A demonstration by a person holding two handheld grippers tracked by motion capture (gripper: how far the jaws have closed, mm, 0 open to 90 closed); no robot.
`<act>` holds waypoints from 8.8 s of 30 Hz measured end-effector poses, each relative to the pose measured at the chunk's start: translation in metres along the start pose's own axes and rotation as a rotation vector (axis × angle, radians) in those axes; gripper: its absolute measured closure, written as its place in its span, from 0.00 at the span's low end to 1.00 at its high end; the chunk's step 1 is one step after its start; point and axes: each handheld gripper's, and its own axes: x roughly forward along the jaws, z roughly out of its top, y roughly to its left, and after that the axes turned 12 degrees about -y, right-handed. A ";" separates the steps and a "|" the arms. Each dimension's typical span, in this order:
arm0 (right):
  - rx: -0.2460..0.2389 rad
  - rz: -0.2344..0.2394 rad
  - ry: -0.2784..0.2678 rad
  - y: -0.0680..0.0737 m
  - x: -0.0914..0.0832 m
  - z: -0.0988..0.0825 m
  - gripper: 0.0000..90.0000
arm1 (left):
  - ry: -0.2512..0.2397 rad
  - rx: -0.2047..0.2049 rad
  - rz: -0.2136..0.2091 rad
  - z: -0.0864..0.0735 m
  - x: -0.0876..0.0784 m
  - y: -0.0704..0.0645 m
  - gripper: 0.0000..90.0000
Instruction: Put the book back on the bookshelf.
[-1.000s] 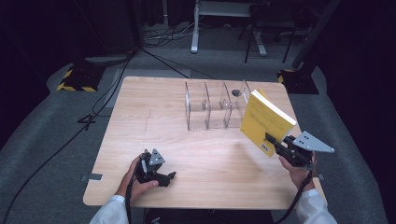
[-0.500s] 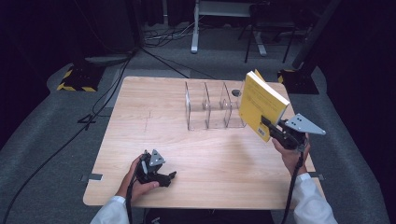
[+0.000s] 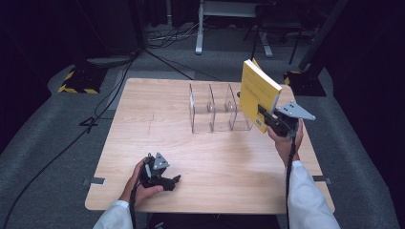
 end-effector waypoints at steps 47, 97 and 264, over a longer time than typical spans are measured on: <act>0.046 -0.101 0.077 0.014 0.085 -0.056 0.85 | -0.003 0.008 -0.003 0.001 0.001 -0.001 0.16; 0.056 -0.054 0.147 0.022 0.058 -0.083 0.71 | -0.005 0.006 -0.003 0.000 0.001 -0.004 0.17; 0.120 0.060 0.466 -0.057 -0.194 -0.145 0.30 | -0.004 0.006 -0.001 0.000 0.001 -0.004 0.16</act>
